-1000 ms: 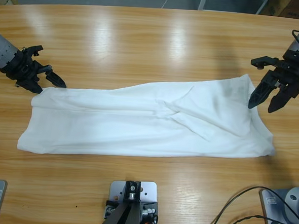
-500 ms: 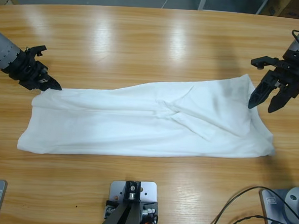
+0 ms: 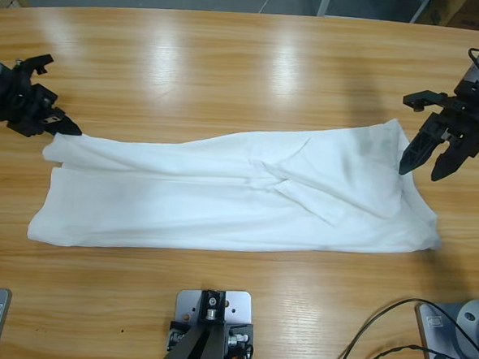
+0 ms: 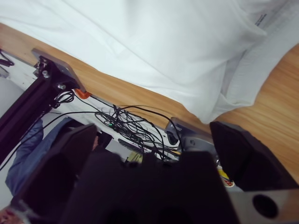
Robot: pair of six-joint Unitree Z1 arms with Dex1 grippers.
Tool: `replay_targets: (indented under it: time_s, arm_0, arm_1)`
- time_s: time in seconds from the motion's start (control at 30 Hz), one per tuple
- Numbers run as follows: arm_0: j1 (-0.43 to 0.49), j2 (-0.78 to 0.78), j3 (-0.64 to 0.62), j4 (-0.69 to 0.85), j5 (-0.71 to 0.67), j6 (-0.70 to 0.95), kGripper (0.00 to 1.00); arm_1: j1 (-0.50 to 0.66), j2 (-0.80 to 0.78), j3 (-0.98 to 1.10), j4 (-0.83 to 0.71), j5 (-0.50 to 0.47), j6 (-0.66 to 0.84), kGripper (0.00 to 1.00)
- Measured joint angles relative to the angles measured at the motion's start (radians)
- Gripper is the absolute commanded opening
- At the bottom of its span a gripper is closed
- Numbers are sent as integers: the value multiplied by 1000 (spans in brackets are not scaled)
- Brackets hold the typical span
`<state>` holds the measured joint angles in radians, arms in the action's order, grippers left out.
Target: Fold clothes
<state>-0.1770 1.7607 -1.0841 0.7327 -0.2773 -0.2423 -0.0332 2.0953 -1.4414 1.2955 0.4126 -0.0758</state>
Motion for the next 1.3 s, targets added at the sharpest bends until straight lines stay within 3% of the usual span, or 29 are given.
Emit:
replay_targets:
  time_s: [0.5,0.67,0.77,1.3]
  arm_0:
    - [-57,-106,56,89,-19,-120,23]
    - [-61,-112,72,104,-33,-144,771]
    - [-61,-112,72,130,-33,-145,959]
    - [-55,-81,53,181,-36,-145,969]
  arm_1:
    - [0,-58,0,22,0,5,982]
    - [0,-67,0,23,0,5,982]
    - [0,-72,0,23,0,5,982]
    - [0,-72,0,29,0,7,982]
